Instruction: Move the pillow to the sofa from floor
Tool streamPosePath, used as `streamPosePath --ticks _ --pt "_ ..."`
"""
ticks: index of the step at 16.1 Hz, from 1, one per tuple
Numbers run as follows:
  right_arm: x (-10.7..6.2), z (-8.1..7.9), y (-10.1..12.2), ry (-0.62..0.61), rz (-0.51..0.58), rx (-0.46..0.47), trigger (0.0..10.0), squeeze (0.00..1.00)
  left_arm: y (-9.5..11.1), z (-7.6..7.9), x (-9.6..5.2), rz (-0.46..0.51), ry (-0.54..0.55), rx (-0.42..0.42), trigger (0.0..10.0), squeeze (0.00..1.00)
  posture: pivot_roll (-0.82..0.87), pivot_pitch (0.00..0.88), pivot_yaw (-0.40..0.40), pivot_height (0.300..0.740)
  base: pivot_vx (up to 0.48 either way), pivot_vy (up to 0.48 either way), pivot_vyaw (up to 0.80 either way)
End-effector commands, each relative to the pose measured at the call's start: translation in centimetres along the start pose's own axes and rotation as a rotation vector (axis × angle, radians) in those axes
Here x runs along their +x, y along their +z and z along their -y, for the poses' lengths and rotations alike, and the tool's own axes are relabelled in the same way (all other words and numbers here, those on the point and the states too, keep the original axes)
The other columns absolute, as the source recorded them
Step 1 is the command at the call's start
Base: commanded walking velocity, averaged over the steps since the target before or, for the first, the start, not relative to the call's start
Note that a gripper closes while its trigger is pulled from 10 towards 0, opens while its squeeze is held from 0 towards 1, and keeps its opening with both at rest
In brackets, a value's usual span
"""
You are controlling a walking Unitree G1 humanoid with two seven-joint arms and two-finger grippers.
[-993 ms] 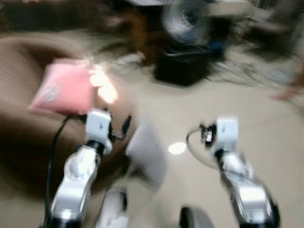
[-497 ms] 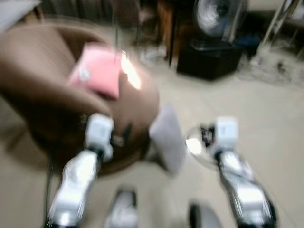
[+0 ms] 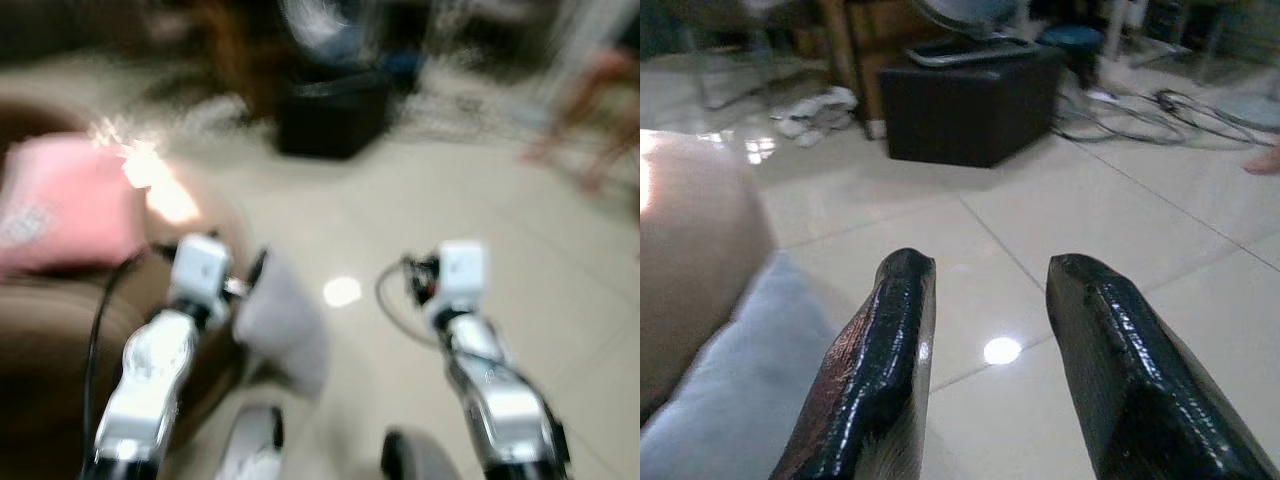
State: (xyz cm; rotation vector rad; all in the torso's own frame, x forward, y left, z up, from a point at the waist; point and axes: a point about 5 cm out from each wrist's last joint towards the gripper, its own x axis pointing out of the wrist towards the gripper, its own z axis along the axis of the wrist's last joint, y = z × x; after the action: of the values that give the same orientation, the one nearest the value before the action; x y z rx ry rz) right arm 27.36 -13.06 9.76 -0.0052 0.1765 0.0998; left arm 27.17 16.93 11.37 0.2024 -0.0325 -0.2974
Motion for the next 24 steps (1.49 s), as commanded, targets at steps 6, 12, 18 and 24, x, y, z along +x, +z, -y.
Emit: streamPosePath --ticks 6,12,18,24 --pt "-0.3 1.3 -0.5 -0.035 -0.022 -0.036 10.0 0.0 0.3 1.4 0.5 0.02 -0.05 -0.013 10.0 0.0 0.01 0.0 0.017 0.6 0.392 0.0 -0.09" --pt "-0.2 -0.2 -0.9 0.101 -0.043 -0.16 10.0 0.0 0.3 1.1 0.5 0.016 -0.038 -0.004 10.0 0.0 0.02 0.0 0.015 0.6 0.374 0.0 0.4" --pt "-0.3 -0.2 -1.0 0.147 -0.046 -0.127 10.0 0.0 0.0 1.0 0.2 -0.001 -0.036 -0.015 10.0 0.0 0.02 0.0 0.012 0.6 0.049 0.0 0.27" --pt "-0.4 0.2 -1.2 0.111 -0.05 -0.126 10.0 0.0 -0.1 1.2 0.3 -0.011 -0.055 -0.011 10.0 0.0 0.01 0.0 0.016 0.6 0.0 0.0 0.0"
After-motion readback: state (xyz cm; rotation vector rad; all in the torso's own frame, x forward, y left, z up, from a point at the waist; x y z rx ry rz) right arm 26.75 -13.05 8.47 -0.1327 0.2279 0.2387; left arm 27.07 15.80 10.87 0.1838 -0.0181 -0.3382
